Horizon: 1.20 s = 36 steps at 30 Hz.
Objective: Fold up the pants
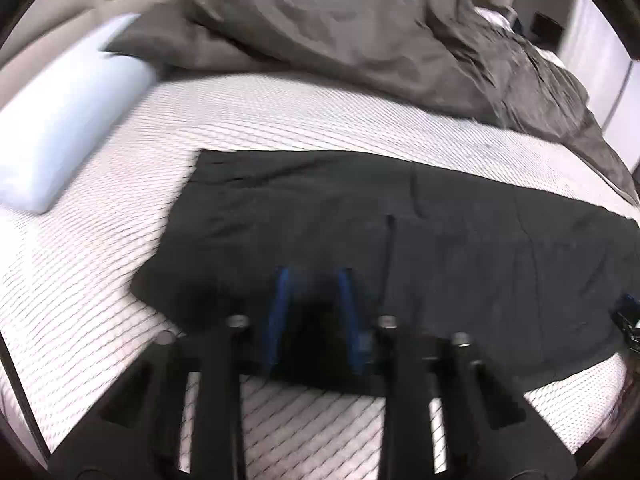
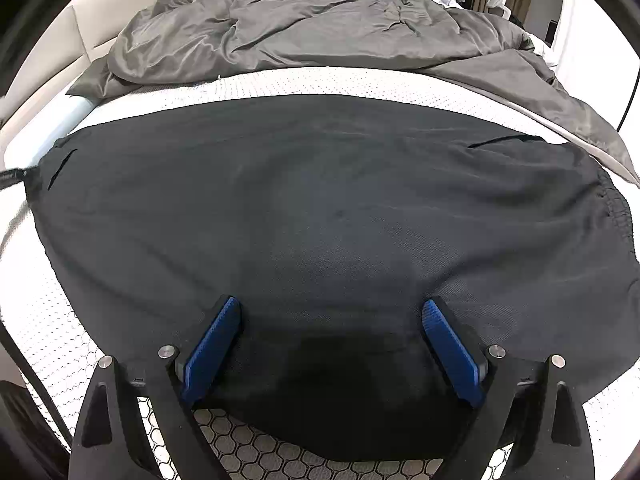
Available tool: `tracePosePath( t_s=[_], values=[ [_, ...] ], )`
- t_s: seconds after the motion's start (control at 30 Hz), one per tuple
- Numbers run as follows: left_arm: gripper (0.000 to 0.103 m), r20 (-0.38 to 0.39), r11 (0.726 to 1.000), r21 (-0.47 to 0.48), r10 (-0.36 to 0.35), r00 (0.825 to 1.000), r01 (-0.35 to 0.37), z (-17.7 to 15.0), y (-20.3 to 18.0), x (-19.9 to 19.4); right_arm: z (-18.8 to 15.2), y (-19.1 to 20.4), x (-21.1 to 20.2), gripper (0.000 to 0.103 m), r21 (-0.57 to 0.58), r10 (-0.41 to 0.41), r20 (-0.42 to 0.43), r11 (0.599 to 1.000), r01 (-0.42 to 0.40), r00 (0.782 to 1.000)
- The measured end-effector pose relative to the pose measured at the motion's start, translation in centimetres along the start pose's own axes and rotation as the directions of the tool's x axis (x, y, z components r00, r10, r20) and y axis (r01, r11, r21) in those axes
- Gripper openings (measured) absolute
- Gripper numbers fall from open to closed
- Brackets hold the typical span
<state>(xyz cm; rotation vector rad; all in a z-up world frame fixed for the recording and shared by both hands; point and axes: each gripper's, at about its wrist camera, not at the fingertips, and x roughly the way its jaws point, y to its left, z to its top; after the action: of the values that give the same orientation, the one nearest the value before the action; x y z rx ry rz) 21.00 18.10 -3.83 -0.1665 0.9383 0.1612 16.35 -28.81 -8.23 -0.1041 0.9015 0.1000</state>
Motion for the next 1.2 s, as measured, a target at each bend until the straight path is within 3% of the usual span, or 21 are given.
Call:
tracePosePath(
  t_s=[0.07,0.17,0.23,0.3,0.4,0.57,0.67,0.77,0.8,0.9,0.97,1.03,1.07,1.13,1.17,1.2],
  values=[
    [0.016,-0.055,0.999,0.021,-0.026,0.998,0.027,0.9,-0.5,2.3,0.0,0.0,0.1,0.094,-0.001,0.001,0.0,1.0,-0.001,1.0],
    [0.015,-0.068,0.998,0.055,0.022,0.997,-0.018,1.3,0.5,4.8,-0.1,-0.1,0.1,0.094,-0.001,0.009,0.005,1.0,-0.009,1.0],
    [0.013,-0.049,1.0,0.006,0.026,0.998,-0.026,1.6,2.8,4.5,-0.2,-0.2,0.0,0.094,-0.003,0.015,0.009,1.0,-0.015,1.0],
    [0.001,-0.046,0.996,-0.059,0.069,0.997,-0.071,1.9,5.3,4.3,-0.2,-0.1,0.1,0.094,-0.004,0.015,0.01,1.0,-0.014,1.0],
    [0.001,-0.065,0.986,-0.166,-0.004,0.998,-0.006,2.5,7.7,4.1,-0.2,0.0,0.0,0.094,-0.005,0.014,0.009,1.0,-0.014,1.0],
    [0.005,0.009,0.998,-0.051,0.042,0.999,-0.042,3.9,3.8,2.4,-0.3,-0.1,0.1,0.094,-0.008,0.01,0.007,1.0,-0.01,1.0],
    [0.025,-0.012,0.999,0.016,0.031,0.999,-0.031,5.7,1.0,3.9,-0.4,-0.2,0.1,0.095,-0.01,0.01,0.007,1.0,-0.01,1.0],
    [0.026,-0.058,0.987,0.059,0.152,0.987,-0.149,7.1,1.0,6.9,-0.4,-0.3,0.1,0.095,-0.009,0.014,0.007,1.0,-0.014,1.0],
    [0.025,-0.071,0.986,0.028,0.167,0.983,-0.166,7.6,1.3,8.2,-0.4,-0.3,0.1,0.095,-0.01,0.014,0.008,1.0,-0.014,1.0],
    [0.014,-0.075,0.985,-0.128,0.103,0.992,-0.112,7.9,4.5,8.2,-0.5,-0.3,0.1,0.095,-0.012,0.02,0.014,1.0,-0.02,1.0],
    [0.015,-0.083,0.981,-0.135,0.127,0.988,-0.137,7.6,4.1,7.1,-0.5,-0.2,0.1,0.095,-0.013,0.017,0.015,1.0,-0.017,1.0],
    [0.02,-0.085,0.978,-0.099,0.174,0.981,-0.182,7.0,2.6,5.6,-0.6,-0.2,0.1,0.096,-0.017,0.006,0.018,1.0,-0.006,1.0],
    [0.028,-0.073,0.978,-0.086,0.183,0.98,-0.189,6.6,1.6,4.5,-0.6,-0.1,0.0,0.096,-0.02,-0.003,0.023,1.0,0.004,1.0],
    [0.058,-0.02,0.989,-0.089,0.12,0.993,-0.121,5.1,-1.1,1.3,-0.6,-0.1,0.0,0.096,-0.024,-0.01,0.028,1.0,0.01,1.0],
    [0.085,0.005,0.992,-0.099,0.085,0.996,-0.084,4.5,-2.3,-0.1,-0.6,-0.2,-0.1,0.096,-0.023,-0.011,0.029,1.0,0.012,1.0],
    [0.098,0.041,0.994,-0.106,0.035,0.999,-0.031,3.4,-4.5,-2.1,-0.6,-0.2,-0.1,0.096,-0.024,-0.013,0.03,1.0,0.013,0.999]
  ],
)
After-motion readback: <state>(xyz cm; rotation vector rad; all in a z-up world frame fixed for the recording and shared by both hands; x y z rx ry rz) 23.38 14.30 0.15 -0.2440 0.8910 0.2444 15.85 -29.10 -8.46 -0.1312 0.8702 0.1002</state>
